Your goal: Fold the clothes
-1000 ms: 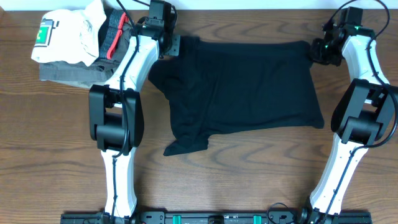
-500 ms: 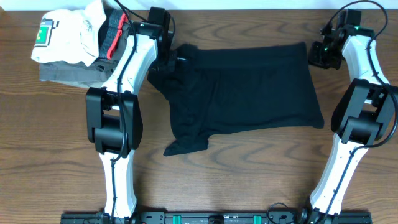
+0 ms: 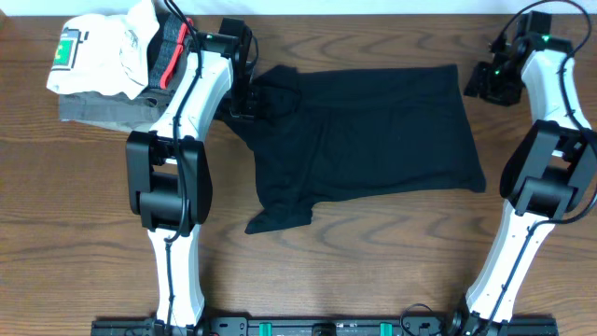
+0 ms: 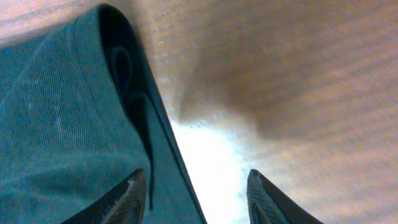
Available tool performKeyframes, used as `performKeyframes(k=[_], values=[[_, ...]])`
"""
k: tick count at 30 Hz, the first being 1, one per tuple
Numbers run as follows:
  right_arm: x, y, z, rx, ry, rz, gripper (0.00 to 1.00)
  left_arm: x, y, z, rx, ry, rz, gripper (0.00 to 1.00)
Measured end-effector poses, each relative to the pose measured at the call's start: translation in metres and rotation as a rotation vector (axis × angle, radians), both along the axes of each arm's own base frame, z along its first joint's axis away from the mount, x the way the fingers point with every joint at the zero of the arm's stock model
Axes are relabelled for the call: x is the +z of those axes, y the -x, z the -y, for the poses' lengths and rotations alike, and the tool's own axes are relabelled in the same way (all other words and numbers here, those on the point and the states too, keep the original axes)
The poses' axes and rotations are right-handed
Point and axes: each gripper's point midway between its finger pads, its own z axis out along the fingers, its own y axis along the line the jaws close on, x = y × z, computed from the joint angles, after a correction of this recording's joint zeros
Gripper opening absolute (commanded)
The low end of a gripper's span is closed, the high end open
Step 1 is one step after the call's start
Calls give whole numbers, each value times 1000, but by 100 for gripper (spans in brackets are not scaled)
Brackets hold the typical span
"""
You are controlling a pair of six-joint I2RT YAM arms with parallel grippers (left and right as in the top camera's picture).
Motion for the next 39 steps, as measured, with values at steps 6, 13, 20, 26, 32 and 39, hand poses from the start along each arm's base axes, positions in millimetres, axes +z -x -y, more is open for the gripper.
performKeyframes(k=[6, 13, 20, 26, 32, 39], values=[[60, 27, 2, -13, 1, -19, 61, 53, 6, -1, 13, 17, 85, 66], [176, 69, -9, -14, 34, 102, 58, 162, 45, -8, 89, 64, 255, 69], [222, 119, -21, -21, 40, 90, 56, 168, 89, -16, 137, 43, 139, 69], [210, 142, -26, -33, 33, 26, 56, 160, 107, -7, 153, 34, 81, 69], [168, 156, -28, -66, 20, -20, 61, 133, 132, 17, 134, 27, 28, 69], [91, 159, -38, -52, -2, -53, 68, 65, 148, 30, 176, 83, -28, 68]])
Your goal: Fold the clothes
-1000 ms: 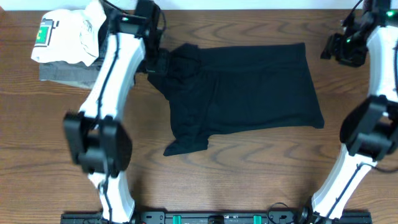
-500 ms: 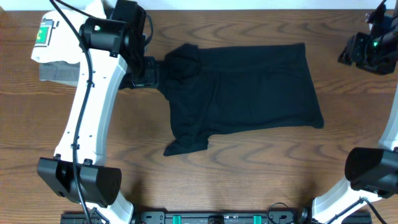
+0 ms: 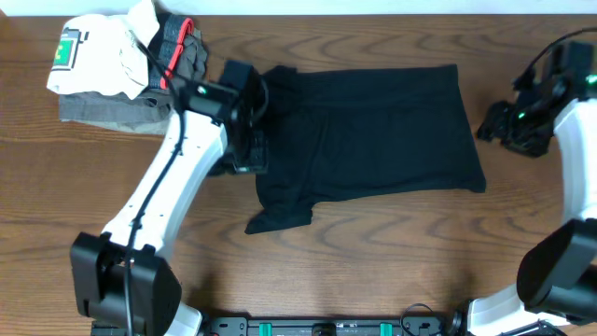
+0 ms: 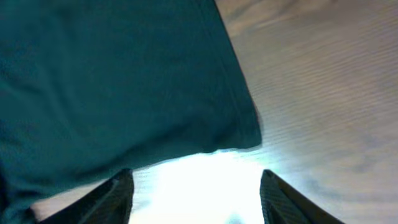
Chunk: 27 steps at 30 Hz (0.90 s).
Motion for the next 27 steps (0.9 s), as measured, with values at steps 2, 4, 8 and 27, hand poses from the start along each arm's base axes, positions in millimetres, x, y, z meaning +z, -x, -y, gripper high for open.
performKeyframes(k=[2, 4, 8, 27], values=[[-19, -1, -6, 16, 1, 3, 70, -20, 4, 3, 6, 21, -14, 68], [-35, 0, -11, 31, 3, 7, 70, -38, 9, 7, 13, 50, -25, 68], [-53, 4, -14, 39, 3, 2, 71, -67, 24, 20, 5, 121, -59, 68], [-57, -2, -5, 30, 53, 28, 71, -118, 76, 23, -9, 173, -176, 20]])
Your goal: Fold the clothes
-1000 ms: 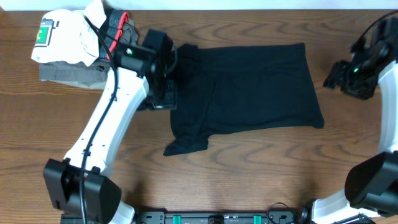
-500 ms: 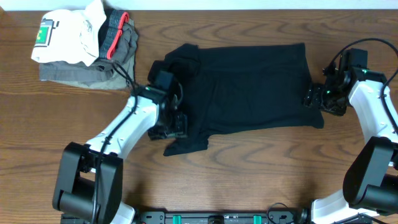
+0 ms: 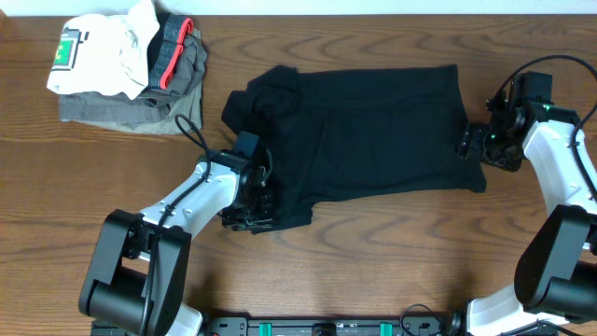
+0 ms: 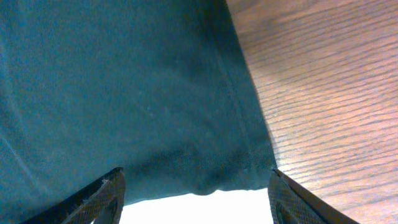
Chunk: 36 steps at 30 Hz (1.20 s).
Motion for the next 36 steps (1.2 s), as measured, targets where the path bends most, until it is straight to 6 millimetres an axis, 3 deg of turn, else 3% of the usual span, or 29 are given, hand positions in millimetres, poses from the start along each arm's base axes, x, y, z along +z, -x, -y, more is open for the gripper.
performKeyframes(k=[2, 13, 18, 24, 36], values=[[0, -2, 1, -1, 5, 9, 71, 0, 0, 1, 1, 3, -1, 6], [-2, -6, 4, -2, 22, 28, 71, 2, 1, 0, 5, 15, -6, 6], [-18, -7, 7, -3, 42, 56, 71, 19, -13, -7, 49, 39, 62, 6], [-45, 15, 3, -9, 37, 0, 69, 42, -33, -14, 94, 71, 168, 6], [-68, 44, 3, -73, 34, -78, 68, 44, -45, -16, 109, 82, 212, 6]])
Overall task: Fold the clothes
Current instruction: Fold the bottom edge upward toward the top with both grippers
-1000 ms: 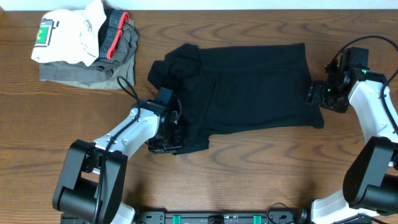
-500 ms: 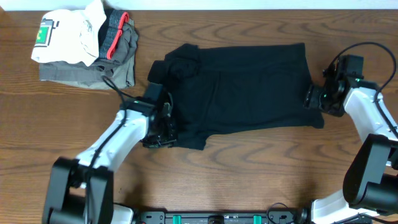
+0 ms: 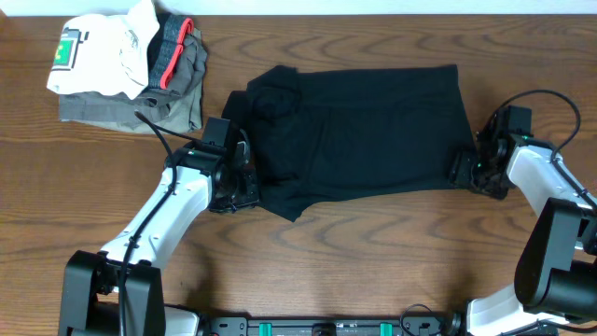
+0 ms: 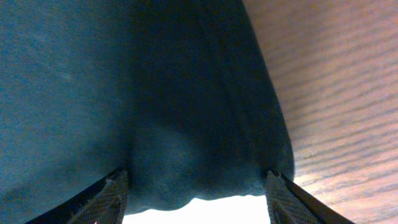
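Observation:
A black T-shirt (image 3: 373, 131) lies spread flat across the middle of the wooden table. My left gripper (image 3: 244, 194) sits at the shirt's lower left edge, where the sleeve is drawn in against it; its jaws are hidden under the wrist but seem shut on the sleeve. At the shirt's lower right corner, my right gripper (image 3: 464, 171) is low on the table. In the right wrist view the gripper (image 4: 196, 202) stands open, its fingers (image 4: 109, 196) wide apart, with the hem of the shirt (image 4: 155, 93) bulging between them.
A pile of folded clothes (image 3: 126, 70), white, grey and one with red trim, rests at the back left. Bare wooden table (image 3: 392, 252) runs along the front. The right arm's cable loops over the table's right edge.
The left gripper moved up and left from the sleeve tip; the sleeve no longer sticks out at the lower left. The right gripper moved farther onto the shirt's lower right corner, still open.
The left gripper was first at the shirt's upper left by the collar and the right one at the upper right corner. Both then came down along the shirt's sides. Later the left one reached the protruding lower sleeve and the right one the lower corner; now the sleeve is drawn in.

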Available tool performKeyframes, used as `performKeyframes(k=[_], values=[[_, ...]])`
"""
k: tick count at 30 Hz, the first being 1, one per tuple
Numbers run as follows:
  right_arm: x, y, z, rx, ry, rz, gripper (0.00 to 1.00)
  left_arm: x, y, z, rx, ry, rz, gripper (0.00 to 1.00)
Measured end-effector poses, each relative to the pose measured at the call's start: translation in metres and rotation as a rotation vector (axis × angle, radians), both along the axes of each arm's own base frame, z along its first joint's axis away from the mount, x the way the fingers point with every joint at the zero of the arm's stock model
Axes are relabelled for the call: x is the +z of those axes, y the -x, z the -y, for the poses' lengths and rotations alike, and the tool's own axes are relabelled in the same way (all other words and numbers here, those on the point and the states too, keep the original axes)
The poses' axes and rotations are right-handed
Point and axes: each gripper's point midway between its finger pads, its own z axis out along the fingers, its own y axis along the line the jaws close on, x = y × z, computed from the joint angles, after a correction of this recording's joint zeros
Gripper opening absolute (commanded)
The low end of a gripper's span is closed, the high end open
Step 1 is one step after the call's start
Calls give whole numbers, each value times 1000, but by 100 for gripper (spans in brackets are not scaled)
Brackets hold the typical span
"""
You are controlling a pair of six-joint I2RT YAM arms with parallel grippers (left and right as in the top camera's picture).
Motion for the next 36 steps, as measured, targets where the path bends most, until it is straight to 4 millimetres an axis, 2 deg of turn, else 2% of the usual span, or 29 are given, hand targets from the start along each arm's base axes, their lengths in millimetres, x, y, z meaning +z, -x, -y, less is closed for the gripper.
performKeyframes(k=[6, 8, 12, 16, 19, 23, 26, 32, 36], values=[[-3, -6, 12, -47, 23, 52, 64, 0, -2, 1, 0, 2, 8, 6], [-3, -8, 15, -57, 27, 69, 48, 0, -2, 1, 0, 3, 9, 6], [-5, -6, 20, -80, 36, 68, 2, 0, -3, 1, 0, 3, 11, 6], [-6, -4, 19, -105, 27, 60, 1, 0, -3, -1, -7, -6, 16, 6], [-5, 6, 16, -124, 8, 22, 1, 1, -4, -8, 4, -22, 21, 6], [1, 25, 12, -147, -24, -58, 1, 18, -12, -20, 45, -20, 80, 6], [23, 25, 16, -166, -29, -54, 1, 43, -21, -29, 76, -10, 171, 6], [93, 10, 22, -175, -6, 106, 1, 92, -24, -39, 112, 9, 345, 6], [112, 24, 17, -175, -7, 112, 1, 112, -14, -41, 114, 14, 402, 6]])
